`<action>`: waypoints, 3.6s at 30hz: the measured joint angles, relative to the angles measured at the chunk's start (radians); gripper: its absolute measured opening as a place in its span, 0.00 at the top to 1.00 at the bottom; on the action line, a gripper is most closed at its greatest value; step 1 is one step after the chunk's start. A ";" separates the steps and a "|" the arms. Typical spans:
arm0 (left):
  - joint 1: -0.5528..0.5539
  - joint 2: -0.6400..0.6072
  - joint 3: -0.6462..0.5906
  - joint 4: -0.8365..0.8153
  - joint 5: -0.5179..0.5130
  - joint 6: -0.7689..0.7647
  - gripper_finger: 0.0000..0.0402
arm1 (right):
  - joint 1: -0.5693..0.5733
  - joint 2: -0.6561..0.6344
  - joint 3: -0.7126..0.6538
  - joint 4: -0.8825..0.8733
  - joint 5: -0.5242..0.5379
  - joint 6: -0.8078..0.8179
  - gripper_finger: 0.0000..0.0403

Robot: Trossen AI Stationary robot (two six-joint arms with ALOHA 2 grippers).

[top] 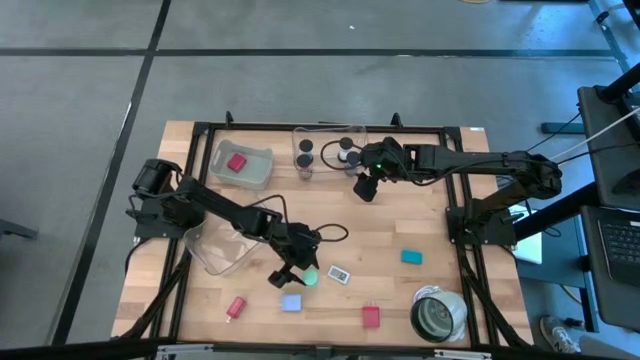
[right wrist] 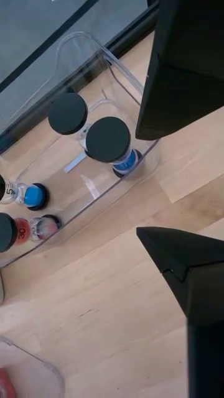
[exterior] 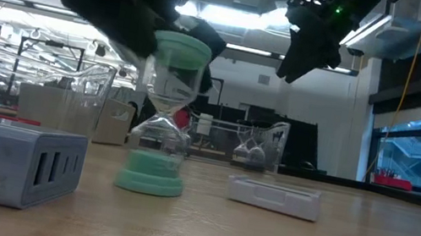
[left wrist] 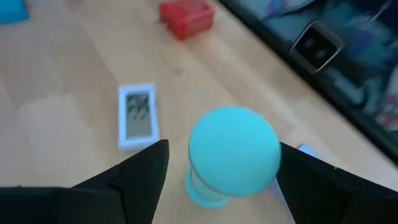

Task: Pick & Place Office items
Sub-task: Put the light blue hourglass into the top transparent bin

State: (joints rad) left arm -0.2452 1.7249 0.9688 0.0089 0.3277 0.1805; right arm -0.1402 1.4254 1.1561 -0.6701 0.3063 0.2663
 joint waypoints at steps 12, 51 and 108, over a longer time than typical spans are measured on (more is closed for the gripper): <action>-0.027 0.057 0.000 0.026 -0.125 0.094 0.46 | 0.000 0.000 0.000 0.000 0.000 0.041 0.39; -0.063 0.053 0.000 0.168 -0.126 -0.012 0.30 | 0.000 0.000 0.000 0.000 -0.001 0.040 0.39; 0.605 -0.036 0.000 0.396 -0.489 -0.197 0.48 | -0.003 0.000 0.077 -0.063 0.001 -0.059 0.39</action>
State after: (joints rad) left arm 0.3597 1.6892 0.9688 0.4045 -0.1612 -0.0165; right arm -0.1436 1.4250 1.2327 -0.7334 0.3069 0.2075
